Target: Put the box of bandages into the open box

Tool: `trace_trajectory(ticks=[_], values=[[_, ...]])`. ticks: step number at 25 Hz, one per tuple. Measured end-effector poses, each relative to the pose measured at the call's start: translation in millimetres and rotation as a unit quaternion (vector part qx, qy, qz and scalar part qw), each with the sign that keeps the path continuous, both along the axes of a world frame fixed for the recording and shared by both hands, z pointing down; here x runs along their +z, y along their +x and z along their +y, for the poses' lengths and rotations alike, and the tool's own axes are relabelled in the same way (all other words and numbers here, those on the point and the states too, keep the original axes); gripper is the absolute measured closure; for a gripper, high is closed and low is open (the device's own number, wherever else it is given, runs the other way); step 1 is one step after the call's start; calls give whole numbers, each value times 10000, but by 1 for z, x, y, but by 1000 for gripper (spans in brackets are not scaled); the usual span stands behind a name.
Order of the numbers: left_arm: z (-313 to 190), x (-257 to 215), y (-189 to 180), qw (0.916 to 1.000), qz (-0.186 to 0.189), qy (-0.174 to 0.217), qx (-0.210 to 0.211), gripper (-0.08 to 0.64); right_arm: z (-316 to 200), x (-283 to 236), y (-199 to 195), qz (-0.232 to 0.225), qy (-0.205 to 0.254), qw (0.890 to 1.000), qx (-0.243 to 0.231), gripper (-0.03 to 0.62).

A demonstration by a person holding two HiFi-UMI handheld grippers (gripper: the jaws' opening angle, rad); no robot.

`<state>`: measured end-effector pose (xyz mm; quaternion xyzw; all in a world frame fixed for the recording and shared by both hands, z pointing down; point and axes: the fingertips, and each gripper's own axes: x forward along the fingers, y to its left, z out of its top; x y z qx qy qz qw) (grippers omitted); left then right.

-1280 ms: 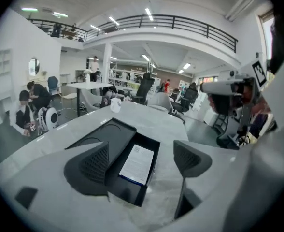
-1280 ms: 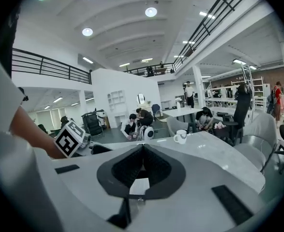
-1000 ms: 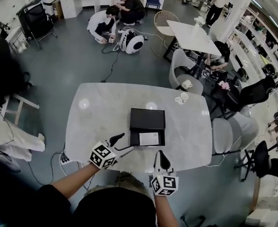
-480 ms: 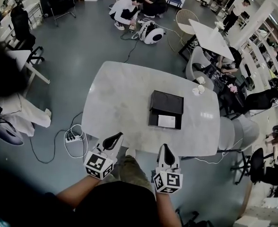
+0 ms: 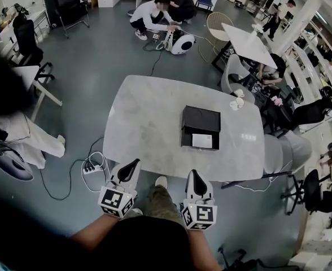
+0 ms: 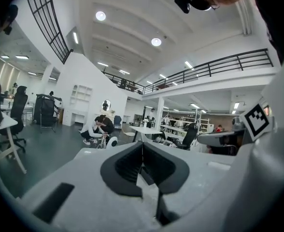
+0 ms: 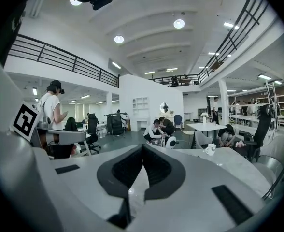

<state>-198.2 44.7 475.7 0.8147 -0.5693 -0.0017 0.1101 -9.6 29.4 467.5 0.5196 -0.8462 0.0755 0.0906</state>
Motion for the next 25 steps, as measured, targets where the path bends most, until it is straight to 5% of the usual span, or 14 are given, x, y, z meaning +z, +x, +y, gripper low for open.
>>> trace_trajectory(ticks=[25], values=[[-6,-8,3,9999,-57,83,93,542,2,-9,-9,207,122,9997,-103,581]])
